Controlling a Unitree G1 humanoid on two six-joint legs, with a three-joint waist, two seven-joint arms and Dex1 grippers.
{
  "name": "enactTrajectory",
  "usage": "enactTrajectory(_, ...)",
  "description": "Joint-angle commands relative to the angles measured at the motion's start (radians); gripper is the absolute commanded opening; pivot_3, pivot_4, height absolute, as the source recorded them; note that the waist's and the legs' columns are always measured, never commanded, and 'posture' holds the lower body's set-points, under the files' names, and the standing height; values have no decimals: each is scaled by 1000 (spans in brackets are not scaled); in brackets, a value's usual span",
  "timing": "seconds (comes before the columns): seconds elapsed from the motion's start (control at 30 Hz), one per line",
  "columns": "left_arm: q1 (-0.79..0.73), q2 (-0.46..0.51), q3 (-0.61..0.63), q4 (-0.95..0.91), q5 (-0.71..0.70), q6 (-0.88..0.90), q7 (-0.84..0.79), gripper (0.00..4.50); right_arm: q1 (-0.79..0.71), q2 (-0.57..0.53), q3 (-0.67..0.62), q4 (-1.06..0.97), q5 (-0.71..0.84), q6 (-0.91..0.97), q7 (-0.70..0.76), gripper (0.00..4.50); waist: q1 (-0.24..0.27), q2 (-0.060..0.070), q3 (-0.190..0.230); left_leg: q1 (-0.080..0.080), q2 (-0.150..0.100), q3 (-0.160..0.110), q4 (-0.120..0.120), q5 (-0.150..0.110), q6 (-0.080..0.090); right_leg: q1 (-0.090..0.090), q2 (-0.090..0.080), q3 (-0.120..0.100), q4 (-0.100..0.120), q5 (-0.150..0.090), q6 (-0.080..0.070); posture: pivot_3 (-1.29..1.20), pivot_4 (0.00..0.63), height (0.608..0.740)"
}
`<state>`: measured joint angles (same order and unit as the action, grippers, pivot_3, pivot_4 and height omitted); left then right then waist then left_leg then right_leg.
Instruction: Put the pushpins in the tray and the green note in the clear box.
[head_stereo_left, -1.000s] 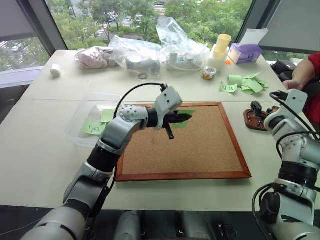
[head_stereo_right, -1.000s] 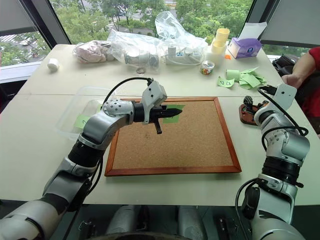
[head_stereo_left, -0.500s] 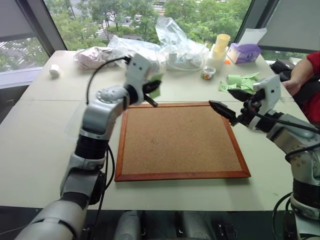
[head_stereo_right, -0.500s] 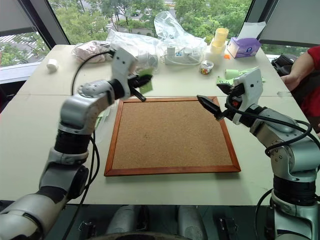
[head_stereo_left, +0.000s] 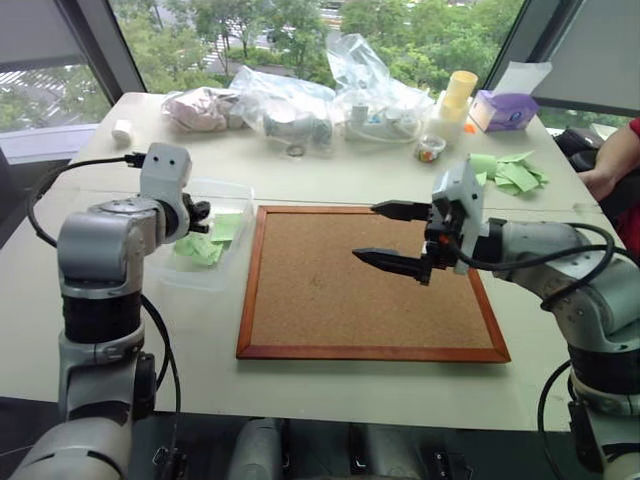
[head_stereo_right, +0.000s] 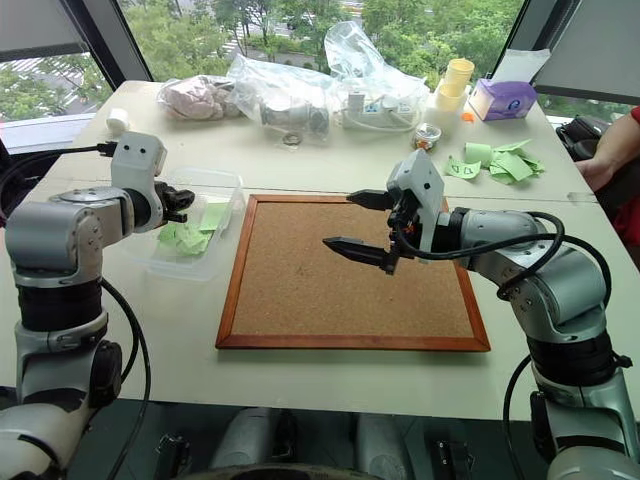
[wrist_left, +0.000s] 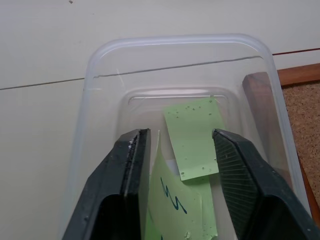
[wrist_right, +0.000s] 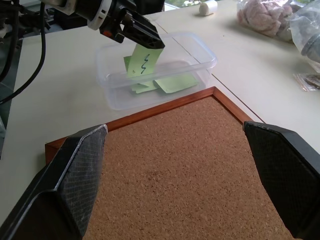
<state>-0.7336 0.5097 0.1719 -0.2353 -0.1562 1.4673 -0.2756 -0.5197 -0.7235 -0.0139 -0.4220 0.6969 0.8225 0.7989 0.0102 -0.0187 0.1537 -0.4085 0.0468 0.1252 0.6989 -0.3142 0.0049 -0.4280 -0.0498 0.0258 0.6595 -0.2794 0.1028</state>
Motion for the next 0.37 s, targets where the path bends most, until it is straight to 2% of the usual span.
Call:
enactTrajectory(0.03,1,12,23,-56,4,2,22,3957,-9,4,-22,0,-9,-33,5,4500,0,0,0,0,0,0,0,0,0,0,0,0,0,0,0,0,150,735)
enactTrajectory(0.07,2,20,17,-57,9,-17,27,4489,-7,5,-25,3,-11,-35,1,4500,-1,0,0,0,0,0,0,0,0,0,0,0,0,0,0,0,150,735)
enactTrajectory(0.27,-16,99,-23,-85,-11,-160,-25,4489,32,2,-113,-2,36,-5,-49,4500,-3,0,0,0,1,0,0,0,-1,0,0,0,0,0,0,0,150,735)
enactTrajectory(0.37,-68,78,18,-109,-105,-159,-102,4489,78,1,-228,-7,102,40,-100,4500,2,0,0,0,0,0,0,0,-1,0,-1,0,1,0,0,0,150,735)
